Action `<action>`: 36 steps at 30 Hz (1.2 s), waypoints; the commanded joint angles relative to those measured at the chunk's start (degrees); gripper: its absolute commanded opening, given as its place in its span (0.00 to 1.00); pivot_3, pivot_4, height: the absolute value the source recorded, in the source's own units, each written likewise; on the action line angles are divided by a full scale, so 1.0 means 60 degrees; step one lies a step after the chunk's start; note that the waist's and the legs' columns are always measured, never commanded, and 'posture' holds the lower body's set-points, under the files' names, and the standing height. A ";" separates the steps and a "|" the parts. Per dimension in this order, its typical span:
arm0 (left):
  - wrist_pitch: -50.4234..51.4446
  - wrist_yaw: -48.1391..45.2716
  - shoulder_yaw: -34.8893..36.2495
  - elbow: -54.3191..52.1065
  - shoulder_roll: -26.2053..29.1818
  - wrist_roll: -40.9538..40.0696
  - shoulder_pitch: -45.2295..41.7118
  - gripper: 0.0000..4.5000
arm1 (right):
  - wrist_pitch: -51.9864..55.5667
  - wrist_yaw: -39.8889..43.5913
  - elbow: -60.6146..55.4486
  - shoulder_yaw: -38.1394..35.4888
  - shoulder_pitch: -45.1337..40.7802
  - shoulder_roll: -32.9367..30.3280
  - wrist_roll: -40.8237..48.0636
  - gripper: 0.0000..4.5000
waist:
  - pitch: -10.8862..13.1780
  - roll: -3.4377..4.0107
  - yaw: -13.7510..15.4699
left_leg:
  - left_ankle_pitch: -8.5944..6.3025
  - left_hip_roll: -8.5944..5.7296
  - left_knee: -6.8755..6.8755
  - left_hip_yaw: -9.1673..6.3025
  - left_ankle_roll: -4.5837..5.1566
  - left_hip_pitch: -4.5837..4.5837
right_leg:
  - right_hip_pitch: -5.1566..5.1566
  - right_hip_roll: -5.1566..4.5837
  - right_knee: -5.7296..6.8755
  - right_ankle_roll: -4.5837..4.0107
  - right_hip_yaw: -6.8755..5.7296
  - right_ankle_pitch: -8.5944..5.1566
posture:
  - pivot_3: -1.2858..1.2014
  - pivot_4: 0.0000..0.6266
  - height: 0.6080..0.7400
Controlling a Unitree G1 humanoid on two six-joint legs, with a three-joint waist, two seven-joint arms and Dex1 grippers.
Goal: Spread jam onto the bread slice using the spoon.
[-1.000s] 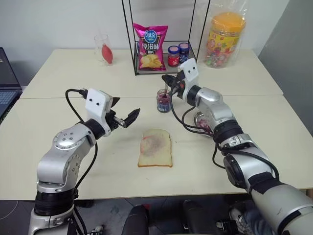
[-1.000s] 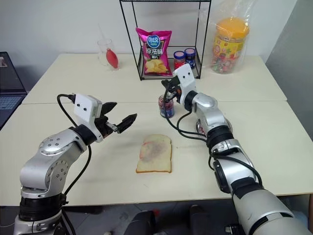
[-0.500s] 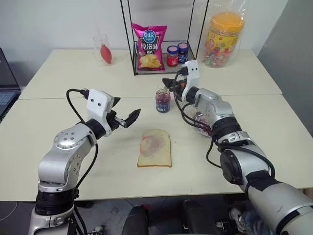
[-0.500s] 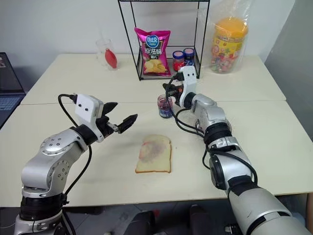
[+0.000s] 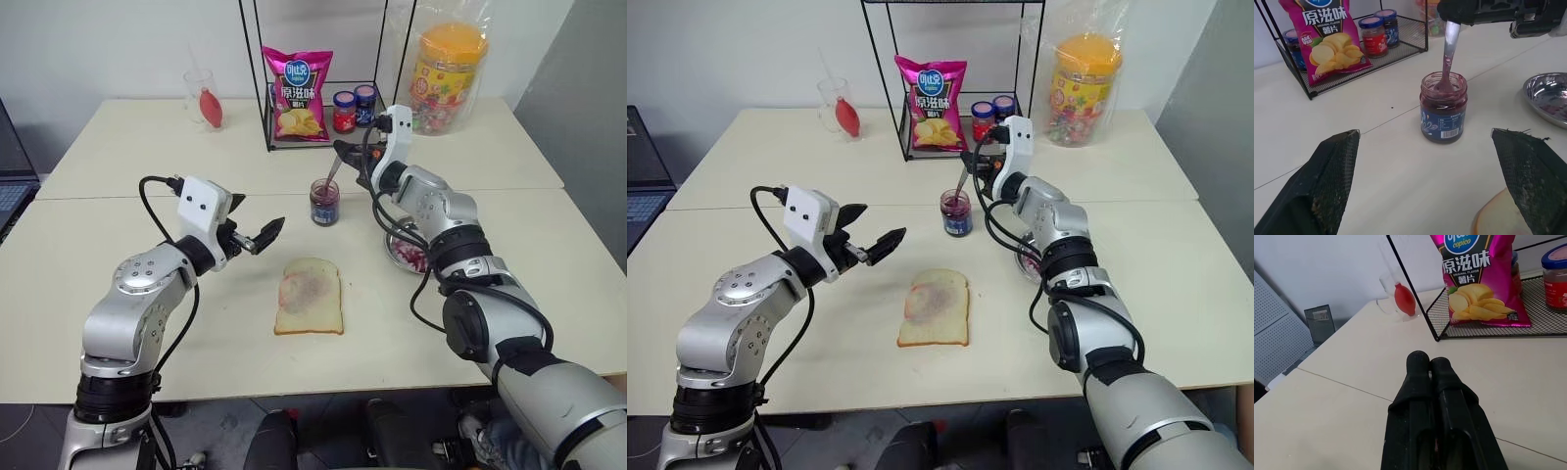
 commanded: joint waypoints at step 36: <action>-0.0603 -0.0114 -0.0141 0.0248 0.0008 0.0204 -0.0314 1.00 | -0.1086 -0.0258 -0.1158 0.1011 0.0282 -0.0085 -0.0812 0.00 | 0.0000 0.0000 0.0000 | 0.0000 0.0000 -0.0001 0.0000 0.0000 0.0001 | -0.0001 0.0000 0.0000 0.0008 0.0000 -0.0005 | 0.52 0.24 1.00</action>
